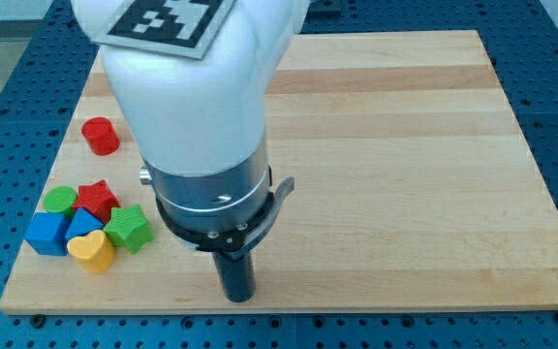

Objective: Point your arm at the blue cube

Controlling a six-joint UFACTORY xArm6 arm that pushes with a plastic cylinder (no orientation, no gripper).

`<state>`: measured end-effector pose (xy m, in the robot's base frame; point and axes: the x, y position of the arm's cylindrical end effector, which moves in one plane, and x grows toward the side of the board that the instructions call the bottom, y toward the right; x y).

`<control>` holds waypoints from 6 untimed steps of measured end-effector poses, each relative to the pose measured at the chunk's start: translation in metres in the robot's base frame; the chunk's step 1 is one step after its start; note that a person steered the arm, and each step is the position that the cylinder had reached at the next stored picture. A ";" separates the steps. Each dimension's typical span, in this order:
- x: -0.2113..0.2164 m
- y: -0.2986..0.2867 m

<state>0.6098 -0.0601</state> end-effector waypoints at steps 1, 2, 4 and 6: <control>0.000 -0.013; 0.007 -0.051; 0.009 -0.150; -0.002 -0.236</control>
